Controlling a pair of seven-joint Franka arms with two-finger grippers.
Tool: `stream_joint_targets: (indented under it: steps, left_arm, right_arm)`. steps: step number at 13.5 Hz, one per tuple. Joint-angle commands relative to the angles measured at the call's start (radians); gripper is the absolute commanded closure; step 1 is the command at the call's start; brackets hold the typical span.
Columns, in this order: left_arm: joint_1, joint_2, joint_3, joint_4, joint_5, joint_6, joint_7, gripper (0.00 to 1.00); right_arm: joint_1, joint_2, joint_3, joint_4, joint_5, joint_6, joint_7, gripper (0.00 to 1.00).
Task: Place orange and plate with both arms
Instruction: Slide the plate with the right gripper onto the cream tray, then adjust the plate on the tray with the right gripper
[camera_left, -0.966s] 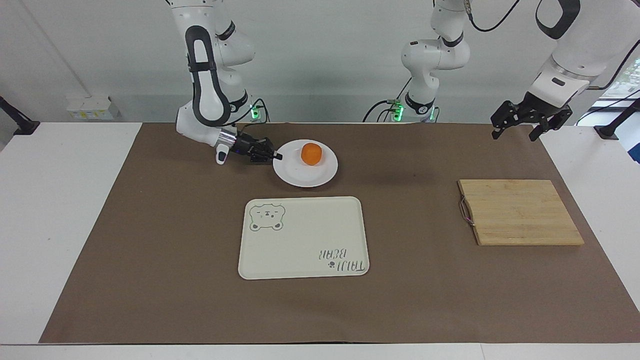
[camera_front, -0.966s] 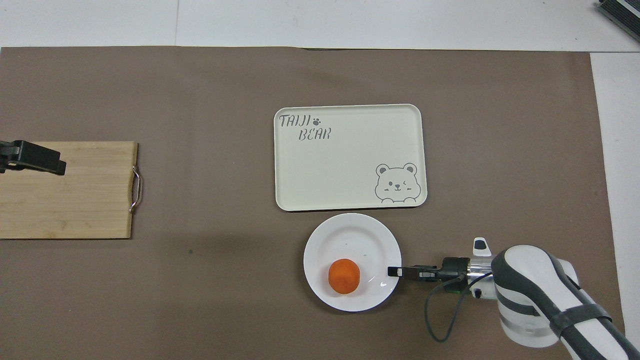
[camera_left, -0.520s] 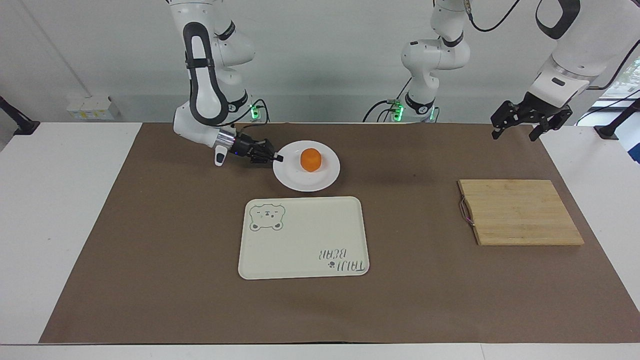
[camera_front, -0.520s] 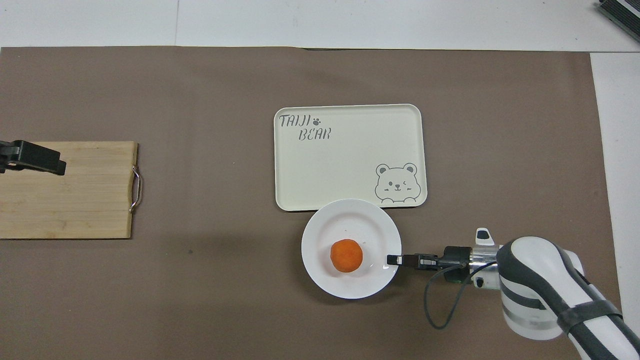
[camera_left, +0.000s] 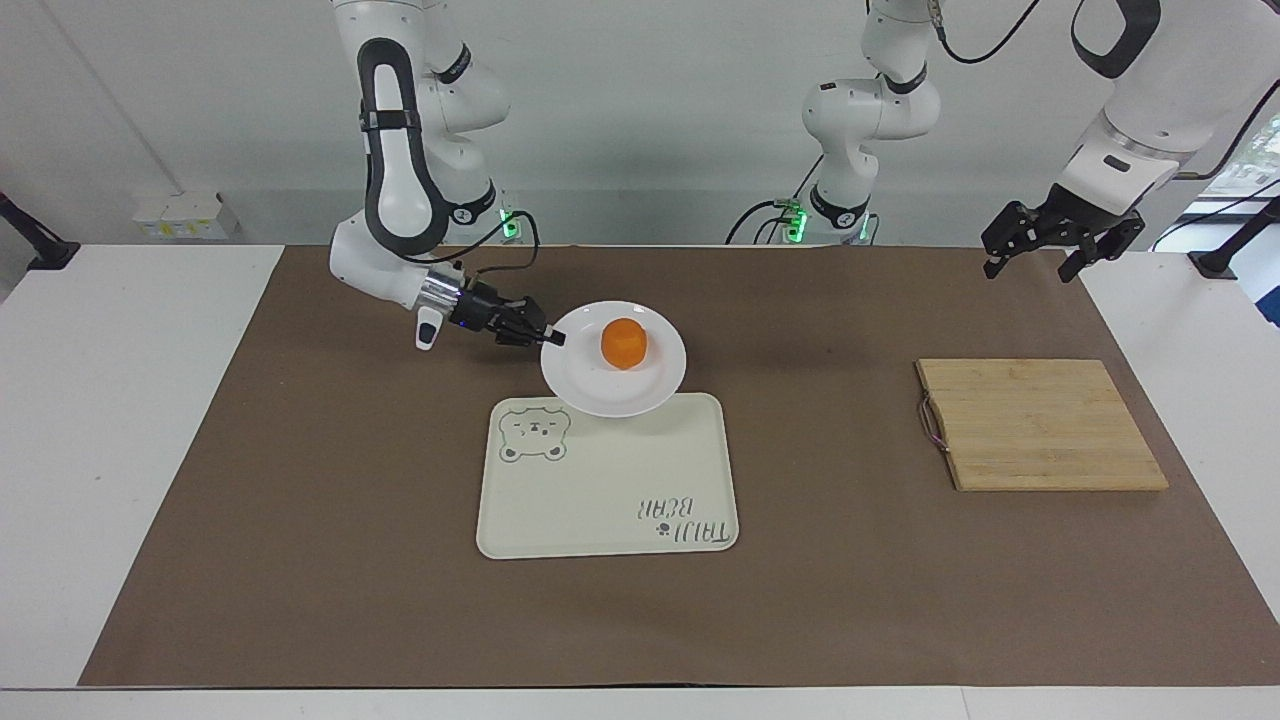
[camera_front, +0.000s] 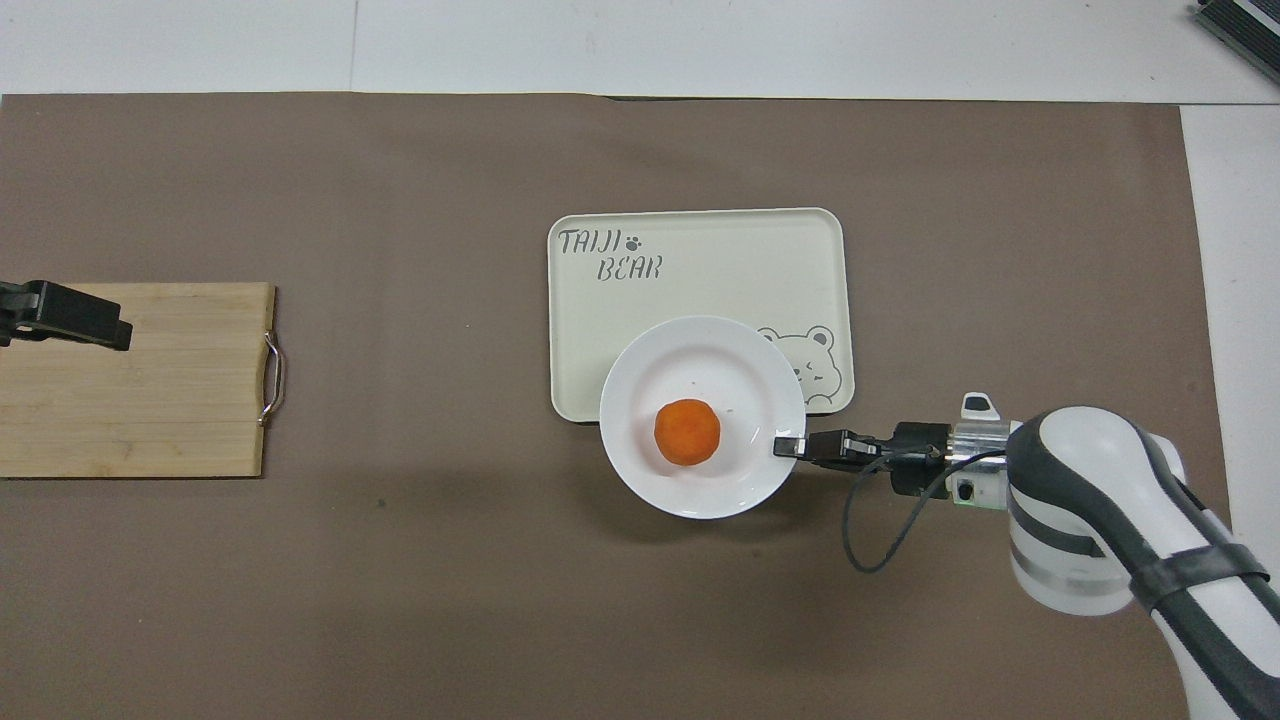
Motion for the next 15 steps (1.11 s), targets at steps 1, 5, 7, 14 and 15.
stream_joint_targets:
  steps: [1,5,7,14,15]
  left_arm:
    - [0.009,-0.010,-0.005,-0.005,0.000,-0.013,-0.007,0.00]
    - [0.009,-0.010,-0.005,-0.005,0.000,-0.013,-0.007,0.00]
    - [0.009,-0.010,-0.005,-0.005,0.000,-0.013,-0.007,0.00]
    - [0.009,-0.010,-0.005,-0.005,0.000,-0.013,-0.007,0.00]
    - [0.009,-0.010,-0.005,-0.005,0.000,-0.013,-0.007,0.00]
  right_arm:
    - [-0.035,0.098,-0.001,0.147,0.007,-0.058,0.074,1.00]
    - [-0.038,0.227,-0.001,0.342,0.004,-0.058,0.166,1.00]
    - [-0.038,0.289,-0.001,0.420,0.007,-0.055,0.166,1.00]
    - [-0.028,0.353,0.001,0.462,-0.051,-0.022,0.199,1.00]
    - [-0.031,0.375,0.002,0.462,-0.050,-0.027,0.168,1.00]
